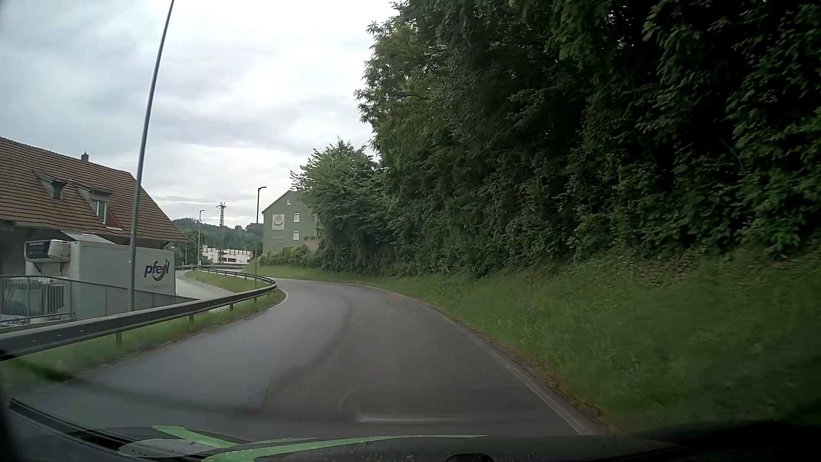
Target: Follow the waypoints while adhering to traffic rules and regulations
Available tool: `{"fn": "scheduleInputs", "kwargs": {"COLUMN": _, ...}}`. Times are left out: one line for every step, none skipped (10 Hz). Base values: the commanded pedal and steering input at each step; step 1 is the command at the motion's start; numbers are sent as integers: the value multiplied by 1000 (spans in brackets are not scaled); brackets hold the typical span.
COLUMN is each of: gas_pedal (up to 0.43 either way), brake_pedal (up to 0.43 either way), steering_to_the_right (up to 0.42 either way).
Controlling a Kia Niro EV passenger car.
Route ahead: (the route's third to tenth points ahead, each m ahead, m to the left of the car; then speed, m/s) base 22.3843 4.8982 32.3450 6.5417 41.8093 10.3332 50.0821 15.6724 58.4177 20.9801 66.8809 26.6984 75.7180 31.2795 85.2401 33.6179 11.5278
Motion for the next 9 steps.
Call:
{"fn": "scheduleInputs", "kwargs": {"gas_pedal": 118, "brake_pedal": 0, "steering_to_the_right": -38}}
{"fn": "scheduleInputs", "kwargs": {"gas_pedal": 118, "brake_pedal": 0, "steering_to_the_right": -36}}
{"fn": "scheduleInputs", "kwargs": {"gas_pedal": 118, "brake_pedal": 0, "steering_to_the_right": -35}}
{"fn": "scheduleInputs", "kwargs": {"gas_pedal": 118, "brake_pedal": 0, "steering_to_the_right": -35}}
{"fn": "scheduleInputs", "kwargs": {"gas_pedal": 118, "brake_pedal": 0, "steering_to_the_right": -35}}
{"fn": "scheduleInputs", "kwargs": {"gas_pedal": 118, "brake_pedal": 0, "steering_to_the_right": -35}}
{"fn": "scheduleInputs", "kwargs": {"gas_pedal": 118, "brake_pedal": 0, "steering_to_the_right": -35}}
{"fn": "scheduleInputs", "kwargs": {"gas_pedal": 118, "brake_pedal": 0, "steering_to_the_right": -35}}
{"fn": "scheduleInputs", "kwargs": {"gas_pedal": 118, "brake_pedal": 0, "steering_to_the_right": -37}}
